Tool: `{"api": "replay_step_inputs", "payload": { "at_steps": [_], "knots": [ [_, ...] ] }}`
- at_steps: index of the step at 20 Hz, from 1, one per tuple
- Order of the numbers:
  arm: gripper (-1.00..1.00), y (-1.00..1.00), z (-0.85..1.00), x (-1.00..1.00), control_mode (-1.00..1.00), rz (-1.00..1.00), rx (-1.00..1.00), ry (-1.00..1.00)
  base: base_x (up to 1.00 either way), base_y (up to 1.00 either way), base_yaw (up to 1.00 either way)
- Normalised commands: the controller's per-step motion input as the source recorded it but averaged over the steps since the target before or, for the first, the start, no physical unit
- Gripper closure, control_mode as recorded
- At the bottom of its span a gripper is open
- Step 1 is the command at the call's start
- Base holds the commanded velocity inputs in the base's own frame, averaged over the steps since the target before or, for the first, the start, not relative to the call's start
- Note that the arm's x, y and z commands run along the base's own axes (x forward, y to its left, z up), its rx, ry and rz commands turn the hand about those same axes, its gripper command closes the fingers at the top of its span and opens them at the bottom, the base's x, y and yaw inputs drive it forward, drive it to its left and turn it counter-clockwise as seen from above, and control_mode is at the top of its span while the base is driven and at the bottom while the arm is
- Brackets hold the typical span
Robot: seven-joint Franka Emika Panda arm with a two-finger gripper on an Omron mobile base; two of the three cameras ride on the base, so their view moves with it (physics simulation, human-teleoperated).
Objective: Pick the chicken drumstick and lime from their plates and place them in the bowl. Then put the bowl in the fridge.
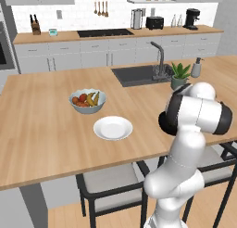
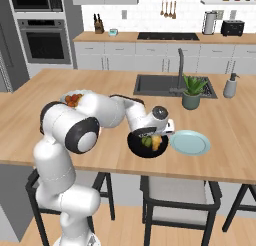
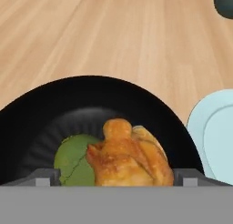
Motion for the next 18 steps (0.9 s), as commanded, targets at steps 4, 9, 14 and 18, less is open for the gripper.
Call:
{"api": "replay_step_inputs", "payload": {
  "at_steps": [4,9,14,18],
  "knots": [
    [-1.00,0.32,0.44,-0.36,-1.00,-0.06,-0.02,-0.07,0.00,0.00,0.00],
    [-1.00,0.27,0.60,-0.16,-1.00,-0.03,-0.07,0.01,0.00,0.00,0.00],
    [-1.00,0.32,0.53,-0.24,-1.00,-0.01,-0.04,0.21,0.00,0.00,0.00],
    [-1.00,0.35,0.36,-0.24,-1.00,-0.02,-0.09,0.20,0.00,0.00,0.00]
  ]
}}
